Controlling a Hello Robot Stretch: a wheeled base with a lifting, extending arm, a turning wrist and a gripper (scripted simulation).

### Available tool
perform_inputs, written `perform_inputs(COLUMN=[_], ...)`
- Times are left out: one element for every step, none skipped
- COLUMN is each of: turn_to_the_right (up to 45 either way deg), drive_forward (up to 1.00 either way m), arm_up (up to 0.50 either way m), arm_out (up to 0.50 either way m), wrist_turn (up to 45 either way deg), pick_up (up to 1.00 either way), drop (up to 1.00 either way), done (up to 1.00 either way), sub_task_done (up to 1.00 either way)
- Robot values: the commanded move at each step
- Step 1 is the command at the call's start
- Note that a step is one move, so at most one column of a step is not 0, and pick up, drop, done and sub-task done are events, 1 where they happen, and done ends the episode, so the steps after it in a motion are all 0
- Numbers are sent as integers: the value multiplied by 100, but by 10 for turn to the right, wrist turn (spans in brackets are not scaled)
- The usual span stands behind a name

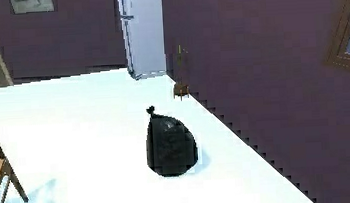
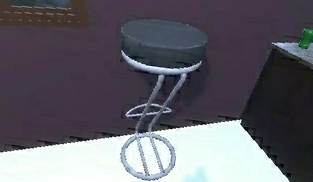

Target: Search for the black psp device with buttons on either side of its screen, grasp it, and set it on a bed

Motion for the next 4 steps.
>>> perform_inputs(turn_to_the_right=[-150,0,-180,0], drive_forward=[0,40,0,100], arm_up=[0,0,0,0], arm_out=[0,0,0,0], wrist_turn=[0,0,0,0], pick_up=[0,0,0,0], drop=[0,0,0,0], done=[0,0,0,0], sub_task_done=[0,0,0,0])
